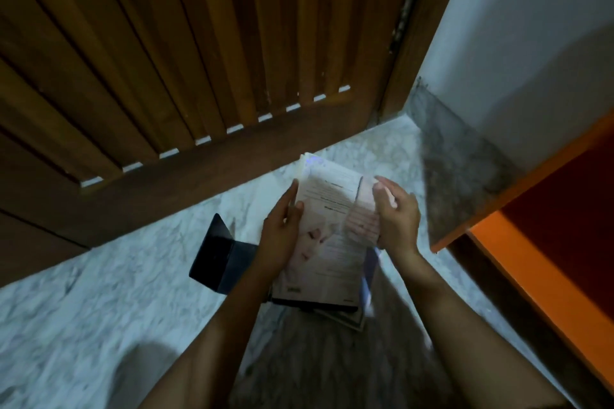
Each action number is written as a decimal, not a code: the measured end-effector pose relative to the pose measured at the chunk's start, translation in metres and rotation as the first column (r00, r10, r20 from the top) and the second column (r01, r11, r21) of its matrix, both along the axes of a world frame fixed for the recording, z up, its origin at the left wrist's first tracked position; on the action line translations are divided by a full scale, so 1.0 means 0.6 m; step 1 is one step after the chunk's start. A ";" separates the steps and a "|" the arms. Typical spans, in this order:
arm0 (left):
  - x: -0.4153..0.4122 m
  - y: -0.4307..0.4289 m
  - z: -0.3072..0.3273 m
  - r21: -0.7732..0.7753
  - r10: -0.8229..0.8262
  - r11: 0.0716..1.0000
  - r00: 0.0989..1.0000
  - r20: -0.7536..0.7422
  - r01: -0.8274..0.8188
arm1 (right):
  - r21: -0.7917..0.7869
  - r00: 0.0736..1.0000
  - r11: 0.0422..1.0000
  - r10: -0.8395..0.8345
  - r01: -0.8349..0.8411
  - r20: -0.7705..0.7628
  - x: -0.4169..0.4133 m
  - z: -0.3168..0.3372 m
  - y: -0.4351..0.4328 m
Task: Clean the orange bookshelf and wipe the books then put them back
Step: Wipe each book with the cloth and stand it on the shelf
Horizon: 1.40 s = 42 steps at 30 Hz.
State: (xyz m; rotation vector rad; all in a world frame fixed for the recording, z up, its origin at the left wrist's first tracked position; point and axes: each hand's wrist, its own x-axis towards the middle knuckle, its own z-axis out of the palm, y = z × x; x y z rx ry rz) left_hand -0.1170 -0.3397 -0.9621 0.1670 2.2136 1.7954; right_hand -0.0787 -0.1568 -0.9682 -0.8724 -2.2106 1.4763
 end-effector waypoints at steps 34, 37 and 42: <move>0.163 0.060 0.386 0.652 0.329 0.710 0.944 0.027 -0.266 | 0.610 0.963 0.790 0.116 0.059 -0.245 0.155 0.369 0.020; 0.163 0.062 0.394 0.672 0.351 0.682 0.935 0.044 -0.288 | 0.472 0.961 0.851 -0.124 0.231 -0.247 0.166 0.360 0.031; 0.155 0.077 0.407 0.673 0.401 0.667 0.915 0.036 -0.319 | 0.661 0.848 0.750 0.333 0.025 -0.411 0.209 0.336 -0.070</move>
